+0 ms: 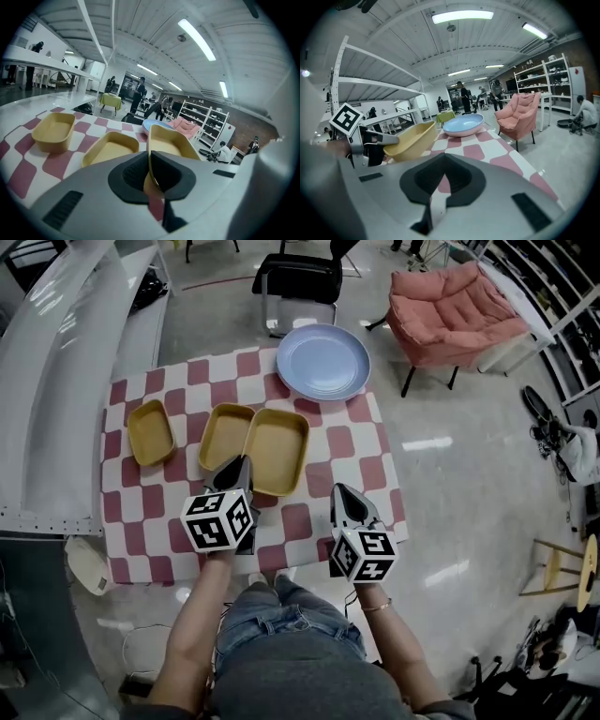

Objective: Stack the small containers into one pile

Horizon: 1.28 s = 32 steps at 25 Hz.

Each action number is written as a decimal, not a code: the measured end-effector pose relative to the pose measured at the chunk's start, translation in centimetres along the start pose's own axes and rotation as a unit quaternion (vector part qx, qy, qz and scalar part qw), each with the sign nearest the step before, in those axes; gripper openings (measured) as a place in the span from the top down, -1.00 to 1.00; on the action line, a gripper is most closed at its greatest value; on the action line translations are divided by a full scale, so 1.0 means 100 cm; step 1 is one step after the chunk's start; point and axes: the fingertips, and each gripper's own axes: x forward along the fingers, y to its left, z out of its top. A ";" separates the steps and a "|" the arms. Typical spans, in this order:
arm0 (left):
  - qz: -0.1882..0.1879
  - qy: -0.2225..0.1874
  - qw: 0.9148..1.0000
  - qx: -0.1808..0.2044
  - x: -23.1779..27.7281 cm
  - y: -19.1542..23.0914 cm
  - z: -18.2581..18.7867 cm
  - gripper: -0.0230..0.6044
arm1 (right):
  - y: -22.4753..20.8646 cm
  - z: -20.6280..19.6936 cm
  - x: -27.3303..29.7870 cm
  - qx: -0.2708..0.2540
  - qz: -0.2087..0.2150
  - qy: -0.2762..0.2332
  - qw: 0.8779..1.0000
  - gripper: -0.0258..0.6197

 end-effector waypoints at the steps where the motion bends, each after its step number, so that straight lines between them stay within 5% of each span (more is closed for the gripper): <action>1: 0.011 -0.006 1.000 -0.003 -0.004 0.007 0.004 0.83 | 0.004 0.002 0.003 -0.003 0.007 -0.001 1.000 0.89; 14: 0.093 -0.048 0.994 -0.010 -0.035 0.081 0.043 0.83 | 0.057 0.007 0.031 -0.023 0.079 0.009 0.997 0.89; 32: 0.031 0.039 0.999 0.001 0.022 0.123 0.025 0.83 | 0.068 0.007 0.061 -0.011 0.014 0.025 1.000 0.89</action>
